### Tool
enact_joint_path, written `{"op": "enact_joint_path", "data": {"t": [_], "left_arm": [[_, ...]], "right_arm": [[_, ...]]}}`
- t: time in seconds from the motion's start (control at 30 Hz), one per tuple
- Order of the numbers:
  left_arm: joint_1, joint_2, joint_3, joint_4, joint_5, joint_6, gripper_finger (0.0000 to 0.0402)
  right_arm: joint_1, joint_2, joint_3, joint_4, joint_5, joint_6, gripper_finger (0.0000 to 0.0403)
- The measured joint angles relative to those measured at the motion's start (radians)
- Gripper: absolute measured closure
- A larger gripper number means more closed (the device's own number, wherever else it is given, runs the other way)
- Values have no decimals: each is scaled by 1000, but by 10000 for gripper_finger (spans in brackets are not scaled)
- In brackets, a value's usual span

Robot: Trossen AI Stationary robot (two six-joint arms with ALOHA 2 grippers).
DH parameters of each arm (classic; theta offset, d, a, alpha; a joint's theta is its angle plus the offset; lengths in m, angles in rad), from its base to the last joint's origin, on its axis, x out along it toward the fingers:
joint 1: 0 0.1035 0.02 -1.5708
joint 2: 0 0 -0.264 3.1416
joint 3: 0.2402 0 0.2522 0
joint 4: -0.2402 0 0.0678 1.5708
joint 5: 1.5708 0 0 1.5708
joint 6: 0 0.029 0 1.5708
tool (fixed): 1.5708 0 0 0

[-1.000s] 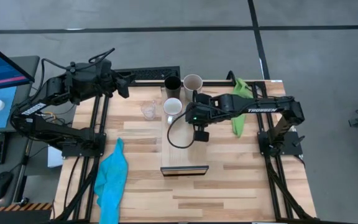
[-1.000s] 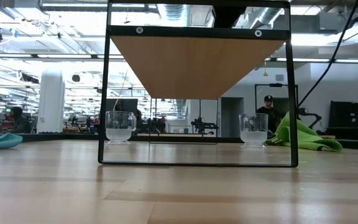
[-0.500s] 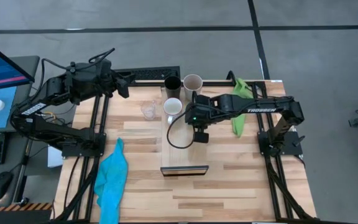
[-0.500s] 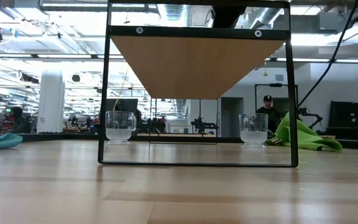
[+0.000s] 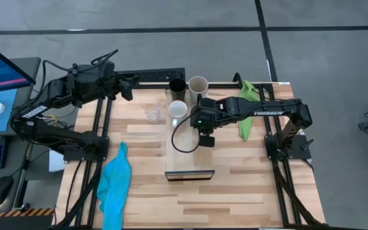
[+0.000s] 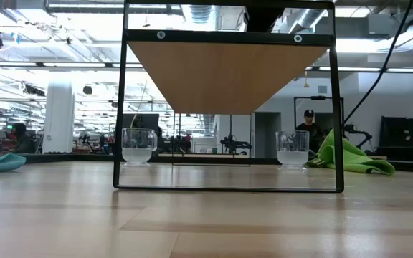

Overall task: Stack small to large cups/mugs on shelf
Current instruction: Put the blue cup on the shelf, then put the left transparent cup on the shelf

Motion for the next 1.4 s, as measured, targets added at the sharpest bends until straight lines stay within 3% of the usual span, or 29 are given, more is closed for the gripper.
{"op": "enact_joint_path", "data": {"t": [0.43, 1.4], "left_arm": [[0, 0, 0, 0, -2, 0, 251], [0, 0, 0, 0, 19, -1, 251]], "right_arm": [[-7, -2, 92, -11, -32, -33, 303], [-43, -2, 98, 75, -42, -80, 300]]}}
